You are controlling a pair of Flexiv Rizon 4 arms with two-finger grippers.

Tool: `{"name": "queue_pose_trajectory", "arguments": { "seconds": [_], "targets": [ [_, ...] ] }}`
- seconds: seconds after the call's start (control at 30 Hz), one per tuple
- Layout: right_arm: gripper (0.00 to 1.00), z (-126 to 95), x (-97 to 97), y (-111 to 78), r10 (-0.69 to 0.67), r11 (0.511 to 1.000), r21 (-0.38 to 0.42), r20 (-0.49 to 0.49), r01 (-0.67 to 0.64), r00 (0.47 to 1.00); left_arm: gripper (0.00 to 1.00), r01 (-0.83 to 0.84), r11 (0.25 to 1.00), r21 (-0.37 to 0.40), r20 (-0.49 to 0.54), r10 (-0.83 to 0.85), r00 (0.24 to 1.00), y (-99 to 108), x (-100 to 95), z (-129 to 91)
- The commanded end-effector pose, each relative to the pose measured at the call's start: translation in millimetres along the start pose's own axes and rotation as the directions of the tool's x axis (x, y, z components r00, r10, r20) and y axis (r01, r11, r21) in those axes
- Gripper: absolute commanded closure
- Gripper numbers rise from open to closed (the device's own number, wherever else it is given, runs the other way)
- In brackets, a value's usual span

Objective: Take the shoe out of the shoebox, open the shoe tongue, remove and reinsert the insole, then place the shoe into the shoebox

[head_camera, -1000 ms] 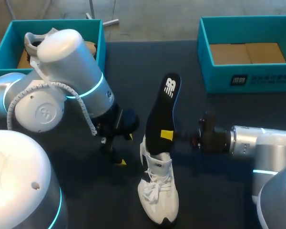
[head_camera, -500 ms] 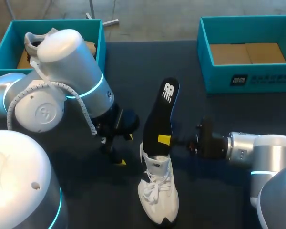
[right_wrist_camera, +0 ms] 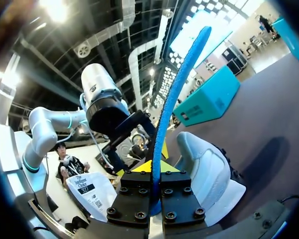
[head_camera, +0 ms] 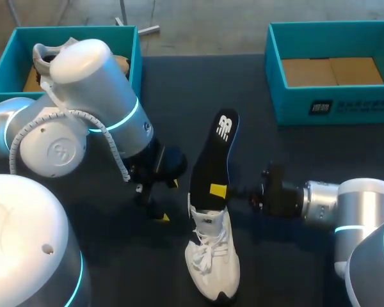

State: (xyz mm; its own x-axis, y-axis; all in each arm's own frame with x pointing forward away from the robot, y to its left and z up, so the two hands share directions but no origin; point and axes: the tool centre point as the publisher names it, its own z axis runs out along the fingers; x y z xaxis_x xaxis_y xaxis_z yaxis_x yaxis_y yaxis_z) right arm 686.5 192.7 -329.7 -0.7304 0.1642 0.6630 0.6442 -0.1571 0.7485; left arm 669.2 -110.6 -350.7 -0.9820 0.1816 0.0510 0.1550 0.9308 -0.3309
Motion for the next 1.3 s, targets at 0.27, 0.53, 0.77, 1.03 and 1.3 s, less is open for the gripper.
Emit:
{"name": "queue_pose_trajectory", "arguments": {
  "seconds": [0.27,0.53,0.77,1.03,1.3],
  "targets": [
    [1.00,1.6,8.5,14.2,-0.036,0.999,0.008,0.011,0.036,0.999,0.00,0.001,1.000,0.001,0.002,-0.001,1.000,0.5,0.9,0.3],
    [1.00,3.6,6.7,28.1,-0.053,0.998,0.019,0.011,0.052,0.999,0.00,0.001,1.000,0.001,0.002,-0.001,1.000,0.5,0.9,0.3],
    [1.00,3.7,10.3,38.6,-0.073,0.997,0.037,0.023,0.072,0.997,0.00,0.001,1.000,0.001,0.002,-0.001,1.000,0.5,0.9,0.3],
    [1.00,3.1,12.5,42.2,-0.078,0.996,0.044,0.038,0.076,0.996,0.00,0.001,1.000,0.001,0.002,-0.001,1.000,0.5,0.9,0.3],
    [1.00,9.6,14.6,47.2,-0.073,0.996,0.056,0.044,0.071,0.996,0.00,0.001,1.000,0.001,0.002,-0.001,1.000,0.5,0.9,0.3]
  ]
}}
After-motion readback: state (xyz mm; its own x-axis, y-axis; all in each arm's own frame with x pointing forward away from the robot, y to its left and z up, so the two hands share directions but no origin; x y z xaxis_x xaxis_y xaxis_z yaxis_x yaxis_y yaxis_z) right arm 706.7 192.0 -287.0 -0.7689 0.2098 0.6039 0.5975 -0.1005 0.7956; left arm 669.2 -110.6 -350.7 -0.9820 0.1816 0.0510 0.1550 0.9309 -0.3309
